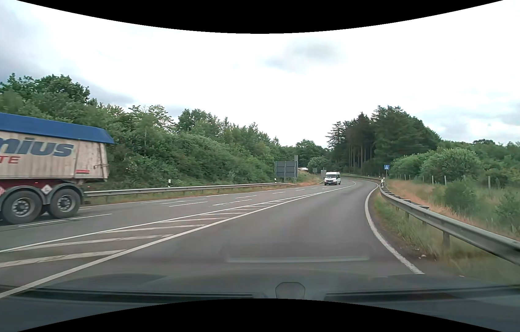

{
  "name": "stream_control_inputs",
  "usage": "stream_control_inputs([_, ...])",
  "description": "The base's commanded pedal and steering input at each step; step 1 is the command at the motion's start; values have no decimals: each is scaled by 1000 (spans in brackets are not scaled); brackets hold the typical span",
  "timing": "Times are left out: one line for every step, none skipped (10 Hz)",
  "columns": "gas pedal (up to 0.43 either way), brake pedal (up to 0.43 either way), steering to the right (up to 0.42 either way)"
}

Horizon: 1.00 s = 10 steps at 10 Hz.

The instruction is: Follow the waypoints while adhering to traffic rules and regulations

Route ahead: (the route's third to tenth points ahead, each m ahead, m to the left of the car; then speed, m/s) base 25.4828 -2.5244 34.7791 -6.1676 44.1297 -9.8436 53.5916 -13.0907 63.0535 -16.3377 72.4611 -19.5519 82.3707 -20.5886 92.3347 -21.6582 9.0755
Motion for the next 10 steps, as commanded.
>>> stream_control_inputs([331,0,136])
stream_control_inputs([331,0,129])
stream_control_inputs([339,0,122])
stream_control_inputs([339,0,116])
stream_control_inputs([350,0,114])
stream_control_inputs([350,0,109])
stream_control_inputs([358,0,106])
stream_control_inputs([370,0,102])
stream_control_inputs([370,0,96])
stream_control_inputs([370,0,89])
